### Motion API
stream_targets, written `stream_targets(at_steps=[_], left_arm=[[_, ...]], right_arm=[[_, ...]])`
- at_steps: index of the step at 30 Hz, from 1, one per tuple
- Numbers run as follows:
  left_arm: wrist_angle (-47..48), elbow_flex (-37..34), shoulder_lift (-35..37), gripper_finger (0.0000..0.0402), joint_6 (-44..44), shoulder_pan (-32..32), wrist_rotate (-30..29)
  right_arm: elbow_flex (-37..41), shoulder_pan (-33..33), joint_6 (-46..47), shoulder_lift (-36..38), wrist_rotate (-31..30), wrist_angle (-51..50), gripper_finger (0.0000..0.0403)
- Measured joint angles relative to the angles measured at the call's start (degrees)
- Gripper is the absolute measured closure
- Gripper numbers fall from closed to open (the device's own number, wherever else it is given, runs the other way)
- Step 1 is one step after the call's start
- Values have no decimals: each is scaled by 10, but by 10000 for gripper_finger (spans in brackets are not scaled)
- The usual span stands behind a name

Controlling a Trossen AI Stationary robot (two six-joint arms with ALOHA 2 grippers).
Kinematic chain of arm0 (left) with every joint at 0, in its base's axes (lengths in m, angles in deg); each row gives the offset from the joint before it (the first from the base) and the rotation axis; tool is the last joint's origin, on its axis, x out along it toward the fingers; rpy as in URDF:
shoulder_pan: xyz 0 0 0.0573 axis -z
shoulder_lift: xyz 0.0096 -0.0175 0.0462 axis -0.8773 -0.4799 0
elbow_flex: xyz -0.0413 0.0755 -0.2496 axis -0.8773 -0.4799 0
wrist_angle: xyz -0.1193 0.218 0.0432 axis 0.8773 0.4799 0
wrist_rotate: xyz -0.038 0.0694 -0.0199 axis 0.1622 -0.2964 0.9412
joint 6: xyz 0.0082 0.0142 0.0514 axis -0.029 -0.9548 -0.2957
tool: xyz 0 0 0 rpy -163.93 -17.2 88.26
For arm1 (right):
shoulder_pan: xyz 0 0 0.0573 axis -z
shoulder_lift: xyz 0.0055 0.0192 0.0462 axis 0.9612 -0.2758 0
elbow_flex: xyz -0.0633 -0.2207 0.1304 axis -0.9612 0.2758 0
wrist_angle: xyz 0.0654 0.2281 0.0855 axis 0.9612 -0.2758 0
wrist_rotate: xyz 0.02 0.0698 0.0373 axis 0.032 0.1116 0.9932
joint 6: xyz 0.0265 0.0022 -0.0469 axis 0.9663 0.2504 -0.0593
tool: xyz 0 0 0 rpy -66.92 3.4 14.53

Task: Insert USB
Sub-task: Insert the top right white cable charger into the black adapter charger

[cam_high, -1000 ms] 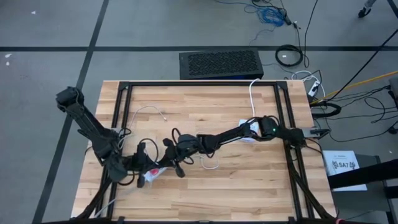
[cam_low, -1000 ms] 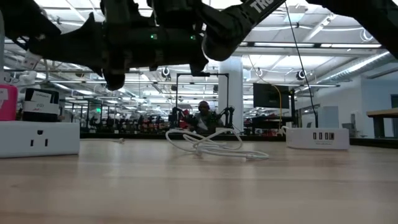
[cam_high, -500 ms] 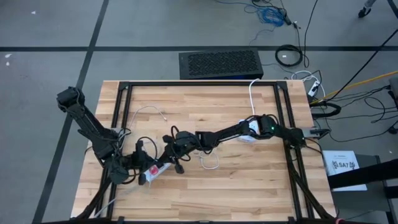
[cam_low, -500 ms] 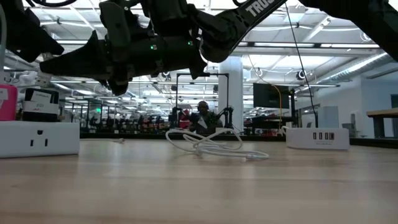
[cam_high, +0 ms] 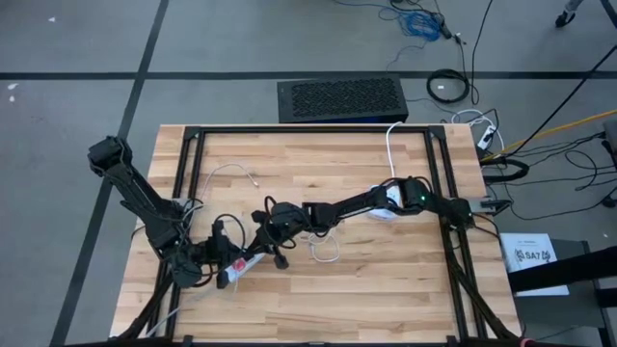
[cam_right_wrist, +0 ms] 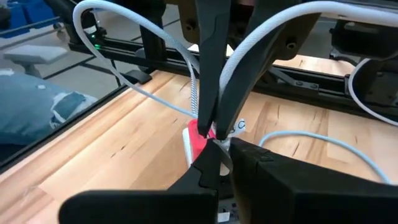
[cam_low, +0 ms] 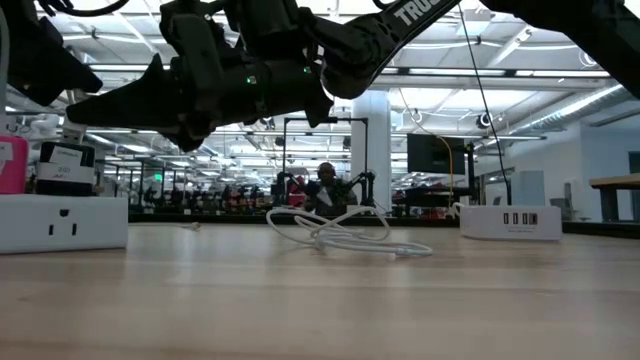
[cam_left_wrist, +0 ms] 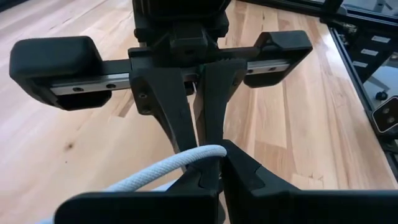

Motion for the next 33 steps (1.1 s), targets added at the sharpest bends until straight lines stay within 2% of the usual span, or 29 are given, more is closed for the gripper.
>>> stream_targets(at_steps=[21,26,33], left_arm=[[-3,0,0,396,0,0,16],[-4,0,0,396,0,0,23],[-4,0,0,391,0,0,30]], right_arm=[[-2,13,-41,0,44,-9,402],[-42,14,-60,-1,48,-83,402],[-50,16,-73,-6,51,-103,402]])
